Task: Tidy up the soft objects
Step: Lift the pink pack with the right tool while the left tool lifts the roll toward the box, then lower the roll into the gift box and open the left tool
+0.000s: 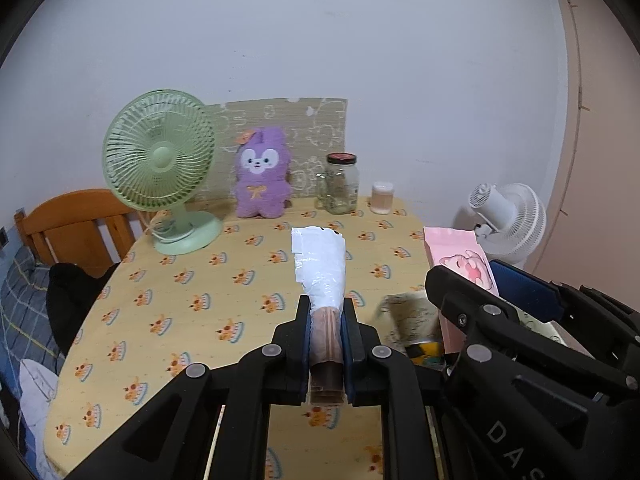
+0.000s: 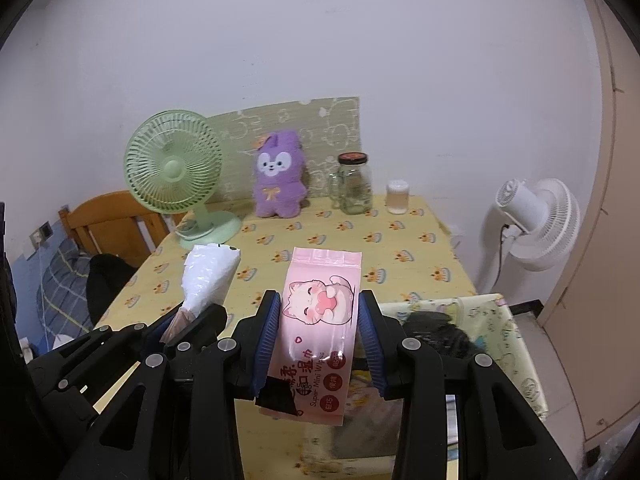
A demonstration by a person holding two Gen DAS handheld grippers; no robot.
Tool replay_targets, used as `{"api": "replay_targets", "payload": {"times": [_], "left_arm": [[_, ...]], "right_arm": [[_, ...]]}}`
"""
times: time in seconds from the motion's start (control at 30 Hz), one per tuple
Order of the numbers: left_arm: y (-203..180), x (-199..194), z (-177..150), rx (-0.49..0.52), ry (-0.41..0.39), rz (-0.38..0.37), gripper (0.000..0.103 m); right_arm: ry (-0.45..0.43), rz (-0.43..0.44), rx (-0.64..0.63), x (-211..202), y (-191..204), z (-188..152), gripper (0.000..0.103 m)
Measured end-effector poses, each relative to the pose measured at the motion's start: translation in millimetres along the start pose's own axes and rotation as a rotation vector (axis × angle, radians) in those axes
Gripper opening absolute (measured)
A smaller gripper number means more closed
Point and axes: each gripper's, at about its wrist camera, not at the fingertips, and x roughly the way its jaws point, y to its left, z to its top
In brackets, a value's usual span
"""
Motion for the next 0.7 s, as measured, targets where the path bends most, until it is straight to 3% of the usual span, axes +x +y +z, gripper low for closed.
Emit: {"api": "replay_targets", "payload": {"times": [0.7], "left_arm": [[-64, 14, 3, 0.057, 0.015, -0.1, 0.011]], "right_arm": [[-0.026, -0.098, 0.044, -15, -65, -5, 0.043]]}}
